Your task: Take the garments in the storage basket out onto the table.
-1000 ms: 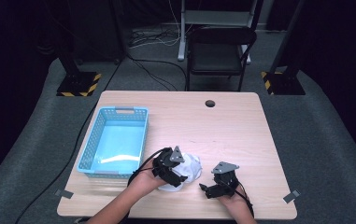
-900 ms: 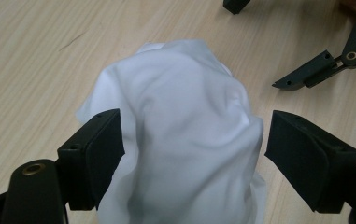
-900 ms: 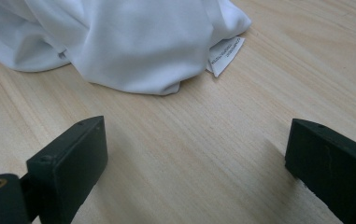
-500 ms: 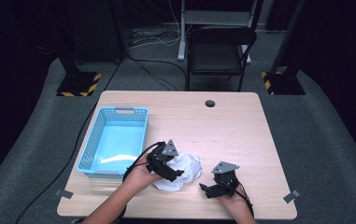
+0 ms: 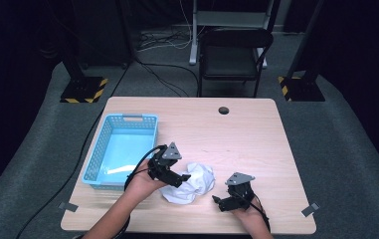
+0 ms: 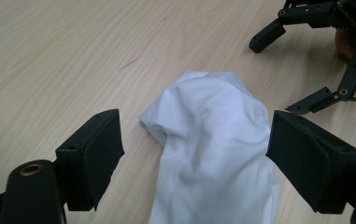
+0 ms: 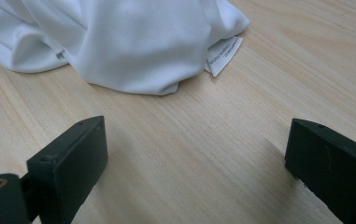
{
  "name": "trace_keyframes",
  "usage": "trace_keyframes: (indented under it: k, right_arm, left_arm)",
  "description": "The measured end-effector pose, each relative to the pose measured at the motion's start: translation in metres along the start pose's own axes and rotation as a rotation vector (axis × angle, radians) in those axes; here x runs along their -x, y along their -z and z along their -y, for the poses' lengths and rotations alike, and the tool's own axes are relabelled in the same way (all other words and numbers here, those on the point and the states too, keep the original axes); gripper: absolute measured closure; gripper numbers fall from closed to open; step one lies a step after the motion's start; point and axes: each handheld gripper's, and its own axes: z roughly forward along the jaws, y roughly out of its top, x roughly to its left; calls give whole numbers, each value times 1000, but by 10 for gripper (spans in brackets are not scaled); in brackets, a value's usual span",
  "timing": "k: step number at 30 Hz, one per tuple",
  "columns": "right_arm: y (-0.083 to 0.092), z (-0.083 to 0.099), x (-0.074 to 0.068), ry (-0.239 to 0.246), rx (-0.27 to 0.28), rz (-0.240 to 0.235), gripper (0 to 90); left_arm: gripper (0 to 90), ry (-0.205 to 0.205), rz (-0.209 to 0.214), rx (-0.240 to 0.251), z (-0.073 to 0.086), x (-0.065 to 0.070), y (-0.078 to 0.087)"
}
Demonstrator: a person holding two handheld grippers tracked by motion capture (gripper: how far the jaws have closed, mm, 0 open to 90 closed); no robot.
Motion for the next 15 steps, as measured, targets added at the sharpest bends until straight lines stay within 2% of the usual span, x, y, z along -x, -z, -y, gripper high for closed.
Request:
trace_keyframes:
  k: [15]
  right_arm:
    - [0,0,0,-1,0,1,54]
  left_arm:
    - [176,40,-51,61,2,-16,24]
